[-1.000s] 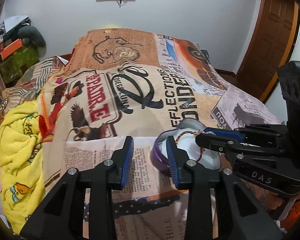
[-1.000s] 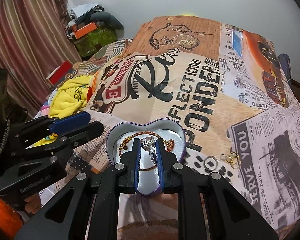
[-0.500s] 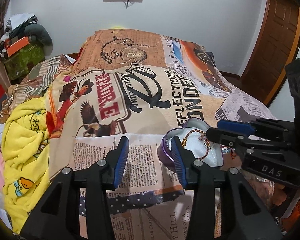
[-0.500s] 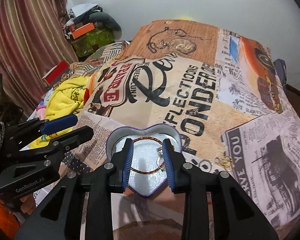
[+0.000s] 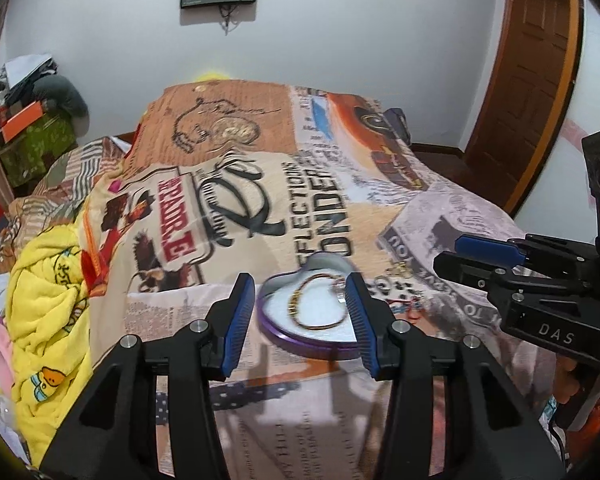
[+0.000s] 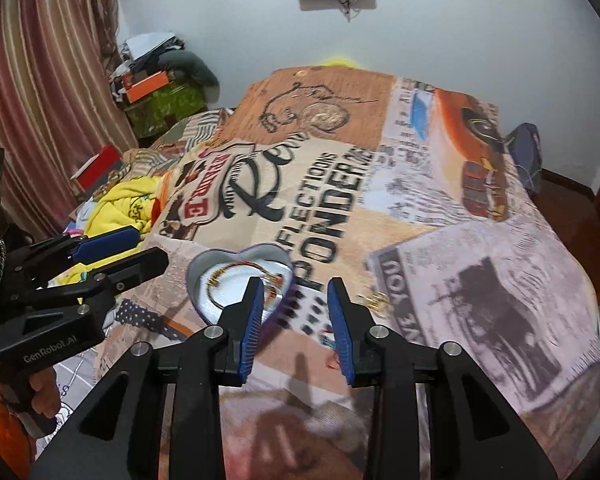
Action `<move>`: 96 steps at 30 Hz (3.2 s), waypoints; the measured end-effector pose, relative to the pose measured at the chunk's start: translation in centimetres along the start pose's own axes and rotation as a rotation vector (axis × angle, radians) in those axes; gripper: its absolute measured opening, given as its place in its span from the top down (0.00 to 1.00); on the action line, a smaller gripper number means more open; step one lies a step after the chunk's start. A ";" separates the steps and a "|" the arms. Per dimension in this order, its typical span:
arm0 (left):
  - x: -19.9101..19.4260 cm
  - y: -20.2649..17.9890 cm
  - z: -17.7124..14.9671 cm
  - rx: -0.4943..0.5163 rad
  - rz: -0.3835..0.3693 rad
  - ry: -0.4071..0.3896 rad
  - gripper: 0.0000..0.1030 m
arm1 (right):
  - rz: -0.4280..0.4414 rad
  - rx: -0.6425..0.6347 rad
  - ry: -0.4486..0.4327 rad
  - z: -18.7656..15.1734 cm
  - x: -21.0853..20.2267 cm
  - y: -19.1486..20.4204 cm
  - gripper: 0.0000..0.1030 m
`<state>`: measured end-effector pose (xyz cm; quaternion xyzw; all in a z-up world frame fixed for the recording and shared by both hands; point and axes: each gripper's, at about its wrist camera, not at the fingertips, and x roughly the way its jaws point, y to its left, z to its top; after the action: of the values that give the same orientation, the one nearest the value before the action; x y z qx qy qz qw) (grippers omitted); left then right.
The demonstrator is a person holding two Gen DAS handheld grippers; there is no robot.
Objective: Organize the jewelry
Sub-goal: 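Move the left tool to the red string bracelet with blue beads, then grasp the beaded red string bracelet with the left tool and lift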
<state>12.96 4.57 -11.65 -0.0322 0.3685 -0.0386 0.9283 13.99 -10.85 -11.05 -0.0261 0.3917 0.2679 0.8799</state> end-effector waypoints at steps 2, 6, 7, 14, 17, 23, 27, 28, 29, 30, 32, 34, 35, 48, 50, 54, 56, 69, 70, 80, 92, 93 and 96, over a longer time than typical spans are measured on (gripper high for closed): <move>-0.1 -0.9 0.1 0.012 -0.010 0.000 0.54 | -0.017 0.015 -0.011 -0.3 -0.8 -1.0 0.67; 0.1 -3.1 0.2 0.041 -0.035 0.004 0.53 | -0.049 0.046 -0.019 -1.0 -2.1 -2.7 0.66; 0.2 -3.6 0.2 0.045 -0.043 0.006 0.53 | -0.054 0.051 -0.020 -1.1 -2.3 -3.0 0.66; 2.0 -6.3 -0.2 0.052 -0.099 0.058 0.51 | -0.113 0.097 0.000 -2.8 -3.4 -6.5 0.65; 3.3 -7.1 -0.5 0.052 -0.133 0.099 0.51 | -0.144 0.116 0.023 -3.9 -3.6 -8.2 0.65; 6.1 -8.6 -1.8 0.049 -0.197 0.192 0.51 | -0.169 0.144 0.082 -5.7 -3.2 -10.4 0.65; 7.6 -9.4 -2.8 0.048 -0.225 0.243 0.51 | -0.164 0.153 0.114 -6.5 -2.7 -11.0 0.65; 7.9 -9.6 -3.0 0.048 -0.232 0.251 0.51 | -0.160 0.155 0.119 -6.6 -2.5 -11.1 0.65; 8.2 -9.6 -3.2 0.048 -0.237 0.259 0.51 | -0.155 0.157 0.125 -6.7 -2.3 -11.2 0.65; 8.6 -9.7 -3.4 0.047 -0.238 0.269 0.51 | -0.148 0.157 0.131 -6.7 -2.1 -11.3 0.65; 9.2 -9.6 -3.5 0.040 -0.232 0.277 0.56 | -0.138 0.155 0.137 -6.8 -1.9 -11.3 0.64; 10.0 -9.3 -3.6 0.022 -0.223 0.294 0.64 | -0.128 0.148 0.141 -6.8 -1.6 -11.1 0.64; 10.4 -9.1 -3.6 0.010 -0.222 0.301 0.69 | -0.120 0.143 0.145 -6.7 -1.4 -11.1 0.64; 12.1 -8.4 -3.3 -0.018 -0.194 0.292 1.00 | -0.047 0.105 0.209 -7.1 0.8 -10.2 0.64; 12.1 -8.5 -3.3 -0.018 -0.192 0.285 1.00 | -0.041 0.102 0.214 -7.2 1.0 -10.1 0.64; 10.7 -8.4 -3.0 -0.004 -0.194 0.244 1.00 | -0.037 0.103 0.219 -7.3 1.4 -9.9 0.64; 9.8 -8.4 -2.6 0.004 -0.191 0.218 1.00 | -0.043 0.095 0.222 -7.4 1.6 -9.7 0.64; 4.1 -6.4 0.7 0.010 -0.161 0.031 1.00 | -0.001 0.101 0.189 -5.0 3.3 -8.0 0.65; 3.8 -6.3 0.9 0.010 -0.162 0.020 1.00 | 0.003 0.097 0.189 -4.9 3.5 -7.8 0.65; 2.5 -6.0 1.4 0.030 -0.155 -0.030 1.00 | 0.023 0.068 0.209 -3.9 6.0 -6.5 0.76; 1.4 -5.2 1.6 0.016 -0.140 -0.052 1.00 | 0.007 0.037 0.174 -3.8 5.7 -5.2 0.92; 1.2 -5.1 1.7 0.014 -0.137 -0.057 1.00 | 0.006 0.036 0.163 -3.6 5.2 -5.2 0.92; 0.3 -4.7 2.0 0.007 -0.130 -0.076 1.00 | 0.008 0.037 0.135 -2.9 4.1 -5.0 0.92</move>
<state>14.34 -0.09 -9.99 -0.0542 0.3299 -0.0988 0.9373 16.74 -13.99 -16.80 -0.0260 0.4552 0.2616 0.8507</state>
